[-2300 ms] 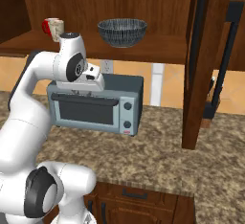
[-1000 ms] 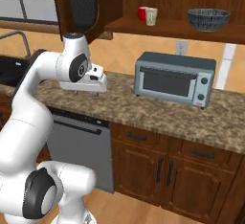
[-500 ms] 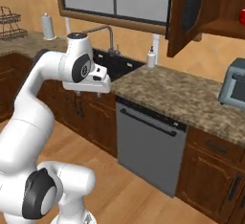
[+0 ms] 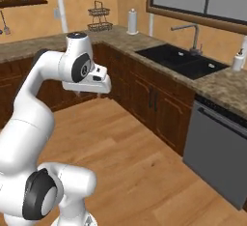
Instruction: Gather all objects into one cabinet and sort the glasses and bowls to opposite sides.
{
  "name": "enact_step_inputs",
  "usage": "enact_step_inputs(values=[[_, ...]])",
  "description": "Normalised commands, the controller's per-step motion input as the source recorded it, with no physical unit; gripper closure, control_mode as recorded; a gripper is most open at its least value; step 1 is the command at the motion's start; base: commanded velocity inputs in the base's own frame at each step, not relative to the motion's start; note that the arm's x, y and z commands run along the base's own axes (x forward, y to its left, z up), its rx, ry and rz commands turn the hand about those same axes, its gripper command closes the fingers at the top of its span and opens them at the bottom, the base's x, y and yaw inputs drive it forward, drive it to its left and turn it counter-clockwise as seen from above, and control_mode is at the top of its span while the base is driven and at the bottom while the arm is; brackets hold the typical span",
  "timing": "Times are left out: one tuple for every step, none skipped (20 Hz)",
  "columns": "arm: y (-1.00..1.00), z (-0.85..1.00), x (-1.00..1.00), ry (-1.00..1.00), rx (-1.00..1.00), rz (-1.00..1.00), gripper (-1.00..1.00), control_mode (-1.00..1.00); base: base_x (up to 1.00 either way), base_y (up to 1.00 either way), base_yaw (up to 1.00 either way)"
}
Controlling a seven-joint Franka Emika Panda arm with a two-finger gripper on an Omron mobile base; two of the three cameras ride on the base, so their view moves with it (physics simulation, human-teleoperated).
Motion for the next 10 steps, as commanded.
enact_step_inputs(values=[[0.00, 0.00, 0.00, 0.00, 0.00, 0.00, -1.00, 1.00, -0.61, 0.92, 0.42], [0.00, 0.00, 0.00, 0.00, 0.00, 0.00, -1.00, 1.00, -0.59, 0.94, 0.42], [0.00, 0.00, 0.00, 0.00, 0.00, 0.00, -1.00, 1.00, -0.56, 0.91, 0.43], [0.00, 0.00, 0.00, 0.00, 0.00, 0.00, -1.00, 1.00, -0.56, 0.87, 0.43], [0.00, 0.00, 0.00, 0.00, 0.00, 0.00, -1.00, 1.00, -0.56, 0.88, 0.43], [0.00, 0.00, 0.00, 0.00, 0.00, 0.00, -1.00, 1.00, -0.57, 0.90, 0.42], [0.00, 0.00, 0.00, 0.00, 0.00, 0.00, -1.00, 1.00, -0.55, 0.91, 0.41], [0.00, 0.00, 0.00, 0.00, 0.00, 0.00, -1.00, 1.00, -0.51, 0.96, 0.40], [0.00, 0.00, 0.00, 0.00, 0.00, 0.00, -1.00, 1.00, -0.51, 1.00, 0.40], [0.00, 0.00, 0.00, 0.00, 0.00, 0.00, -1.00, 1.00, -0.50, 1.00, 0.39]])
